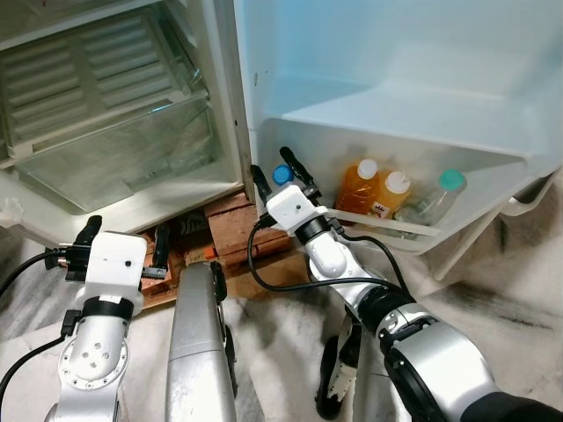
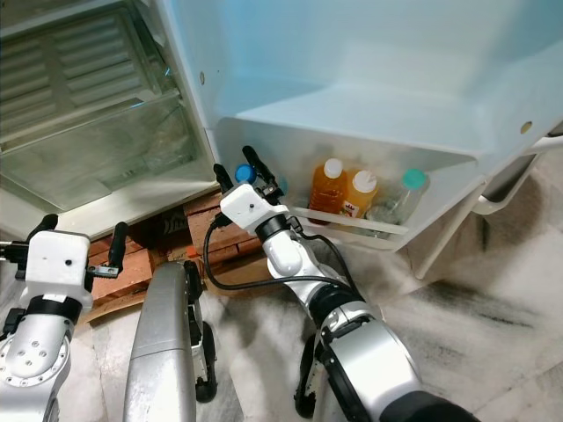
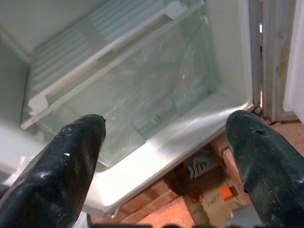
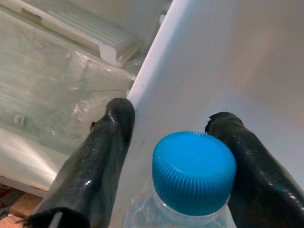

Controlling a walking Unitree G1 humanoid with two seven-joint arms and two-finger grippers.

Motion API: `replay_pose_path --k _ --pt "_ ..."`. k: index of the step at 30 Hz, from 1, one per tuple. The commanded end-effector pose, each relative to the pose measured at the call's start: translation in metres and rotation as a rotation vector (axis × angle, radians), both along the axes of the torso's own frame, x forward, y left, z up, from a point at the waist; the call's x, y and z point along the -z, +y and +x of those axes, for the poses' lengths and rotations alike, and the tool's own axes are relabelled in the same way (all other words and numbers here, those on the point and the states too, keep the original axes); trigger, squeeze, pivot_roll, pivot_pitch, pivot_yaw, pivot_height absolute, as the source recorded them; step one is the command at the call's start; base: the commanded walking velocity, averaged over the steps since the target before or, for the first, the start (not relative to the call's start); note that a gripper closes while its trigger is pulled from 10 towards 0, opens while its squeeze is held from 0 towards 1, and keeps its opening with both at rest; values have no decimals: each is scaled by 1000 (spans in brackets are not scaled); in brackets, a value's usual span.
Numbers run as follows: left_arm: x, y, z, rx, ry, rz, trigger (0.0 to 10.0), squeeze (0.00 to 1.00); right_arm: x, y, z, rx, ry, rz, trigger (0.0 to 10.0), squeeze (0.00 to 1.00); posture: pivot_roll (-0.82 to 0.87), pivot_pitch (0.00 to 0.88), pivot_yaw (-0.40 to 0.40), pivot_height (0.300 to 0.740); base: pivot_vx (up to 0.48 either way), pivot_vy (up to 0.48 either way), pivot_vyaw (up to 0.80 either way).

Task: Restocking fridge

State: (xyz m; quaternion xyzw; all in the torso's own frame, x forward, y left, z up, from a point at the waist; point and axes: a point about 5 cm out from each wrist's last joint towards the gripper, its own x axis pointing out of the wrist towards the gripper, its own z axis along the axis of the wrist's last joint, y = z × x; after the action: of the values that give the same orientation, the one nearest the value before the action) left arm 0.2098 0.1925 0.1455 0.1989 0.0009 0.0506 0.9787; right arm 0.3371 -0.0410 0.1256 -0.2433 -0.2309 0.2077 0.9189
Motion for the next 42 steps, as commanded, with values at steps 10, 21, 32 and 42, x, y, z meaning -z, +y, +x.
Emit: replay_pose_path --k 10,21,32,42 --pt "6 6 19 -22 -25 12 10000 0 -34 -52 17 77 4 147 10000 1000 228 140 -2 507 0 0 0" --pt "13 11 24 -56 -45 7 10000 0 1 -90 -42 86 95 189 10000 788 194 59 -11 507 0 0 0" --pt "30 6 24 -65 -22 -28 10000 0 29 -103 -94 241 282 312 10000 0 150 0 -13 507 0 0 0" --pt "36 -2 36 -16 -24 -54 10000 0 13 -108 -81 260 304 415 10000 0 121 0 -2 547 0 0 0"
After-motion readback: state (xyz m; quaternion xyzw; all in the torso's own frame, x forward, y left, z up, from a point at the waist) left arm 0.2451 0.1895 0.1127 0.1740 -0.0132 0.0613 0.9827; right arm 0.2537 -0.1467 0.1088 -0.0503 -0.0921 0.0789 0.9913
